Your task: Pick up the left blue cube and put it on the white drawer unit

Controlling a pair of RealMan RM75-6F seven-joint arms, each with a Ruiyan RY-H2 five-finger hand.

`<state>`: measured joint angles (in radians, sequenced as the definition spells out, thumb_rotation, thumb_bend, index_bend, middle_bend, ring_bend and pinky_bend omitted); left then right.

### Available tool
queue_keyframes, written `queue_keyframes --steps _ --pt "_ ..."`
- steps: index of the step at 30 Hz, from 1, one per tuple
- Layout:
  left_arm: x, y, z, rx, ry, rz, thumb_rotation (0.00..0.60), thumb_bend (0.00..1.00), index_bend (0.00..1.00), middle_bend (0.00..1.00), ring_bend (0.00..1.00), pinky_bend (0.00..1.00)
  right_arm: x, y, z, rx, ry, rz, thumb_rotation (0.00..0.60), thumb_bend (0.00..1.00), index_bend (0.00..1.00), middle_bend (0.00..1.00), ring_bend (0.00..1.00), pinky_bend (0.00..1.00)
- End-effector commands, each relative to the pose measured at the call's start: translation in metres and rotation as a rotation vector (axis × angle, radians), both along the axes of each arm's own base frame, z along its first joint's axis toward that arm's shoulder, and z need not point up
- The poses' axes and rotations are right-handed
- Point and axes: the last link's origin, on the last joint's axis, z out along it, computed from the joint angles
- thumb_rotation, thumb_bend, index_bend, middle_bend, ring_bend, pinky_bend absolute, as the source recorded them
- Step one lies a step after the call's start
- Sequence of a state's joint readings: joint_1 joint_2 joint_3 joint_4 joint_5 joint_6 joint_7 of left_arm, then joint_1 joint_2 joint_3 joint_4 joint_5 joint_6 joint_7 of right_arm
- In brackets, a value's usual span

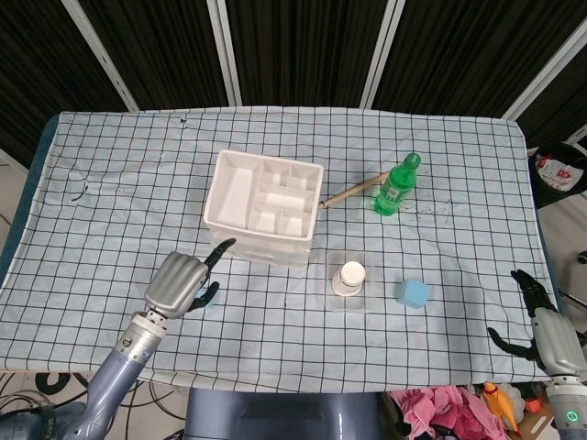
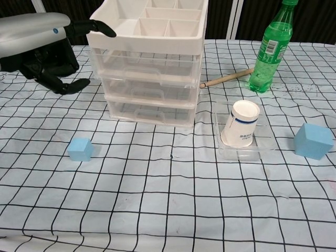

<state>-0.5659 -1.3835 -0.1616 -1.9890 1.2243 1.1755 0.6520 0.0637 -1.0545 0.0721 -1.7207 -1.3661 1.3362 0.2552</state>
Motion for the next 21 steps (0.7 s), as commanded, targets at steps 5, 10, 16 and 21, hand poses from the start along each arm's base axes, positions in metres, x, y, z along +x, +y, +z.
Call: queue_keyframes --steps 5,10,16,21 --pt "0.008 0.017 -0.006 0.005 0.083 0.068 0.600 0.41 0.14 0.96 0.91 0.83 0.000 0.000 0.000 0.001 -0.001 -0.001 0.600 0.22 0.06 0.00 0.00 0.19" --pt "0.010 0.022 -0.011 -0.003 0.084 0.094 0.600 0.41 0.16 0.97 0.91 0.83 0.000 0.000 0.000 0.001 -0.003 -0.003 0.600 0.22 0.06 0.01 0.00 0.19" --pt "0.010 0.025 -0.013 -0.007 0.082 0.111 0.600 0.41 0.17 0.97 0.91 0.83 -0.001 -0.001 0.000 0.002 -0.002 -0.003 0.600 0.22 0.06 0.00 0.00 0.19" --pt "0.010 0.028 -0.016 -0.016 0.080 0.126 0.600 0.42 0.22 0.98 0.92 0.84 -0.001 0.000 0.000 0.001 -0.001 -0.003 0.600 0.22 0.06 0.00 0.00 0.19"
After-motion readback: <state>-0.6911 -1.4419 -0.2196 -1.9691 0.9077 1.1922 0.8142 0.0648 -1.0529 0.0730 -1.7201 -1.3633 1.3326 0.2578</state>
